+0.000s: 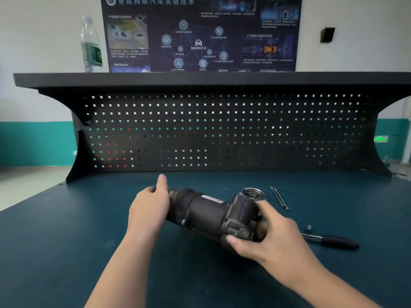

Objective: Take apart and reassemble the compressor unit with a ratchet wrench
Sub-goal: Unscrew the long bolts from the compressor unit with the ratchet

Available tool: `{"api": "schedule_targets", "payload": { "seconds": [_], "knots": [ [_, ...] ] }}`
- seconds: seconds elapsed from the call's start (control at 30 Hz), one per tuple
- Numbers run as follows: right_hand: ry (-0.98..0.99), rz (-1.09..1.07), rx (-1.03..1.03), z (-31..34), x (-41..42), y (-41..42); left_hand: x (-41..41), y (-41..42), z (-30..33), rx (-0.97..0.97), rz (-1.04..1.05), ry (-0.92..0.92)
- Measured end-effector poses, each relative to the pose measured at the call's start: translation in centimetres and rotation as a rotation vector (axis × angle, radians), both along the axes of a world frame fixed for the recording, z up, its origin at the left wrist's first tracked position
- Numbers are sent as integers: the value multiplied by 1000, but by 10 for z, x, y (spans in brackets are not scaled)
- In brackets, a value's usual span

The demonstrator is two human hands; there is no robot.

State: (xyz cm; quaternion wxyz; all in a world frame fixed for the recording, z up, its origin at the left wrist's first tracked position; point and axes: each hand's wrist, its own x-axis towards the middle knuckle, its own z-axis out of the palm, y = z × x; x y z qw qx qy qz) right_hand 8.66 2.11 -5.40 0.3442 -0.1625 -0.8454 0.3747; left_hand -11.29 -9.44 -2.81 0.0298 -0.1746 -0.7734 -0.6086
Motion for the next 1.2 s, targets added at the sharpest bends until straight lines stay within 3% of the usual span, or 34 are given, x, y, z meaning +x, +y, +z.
{"api": "schedule_targets", "payload": {
  "seconds": [0.07, 0.17, 0.43, 0.6, 0.73, 0.83, 0.97, 1.2],
  "knots": [
    [131, -37, -200, 7, -2, 2, 7, -6, 9, 112, 5, 102],
    [147, 9, -447, 11, -3, 6, 16, -5, 13, 155, -102, 179],
    [86, 23, -483, 13, -6, 21, 26, 10, 2, -31, -221, 291],
    [-13, 50, -535, 20, -2, 36, 35, 18, -3, -206, -186, 427],
    [0, -226, -298, 21, 16, 88, 35, 20, -3, -151, -171, 406],
    [-230, -433, 12, 7, 35, 134, 34, 21, -4, -44, -231, 365],
    [-591, -309, 32, -15, 40, 148, 37, 24, -11, 28, -192, 390],
    [-694, -355, 122, -21, 31, 142, 49, 32, -21, 44, -39, 418]
  ]
}}
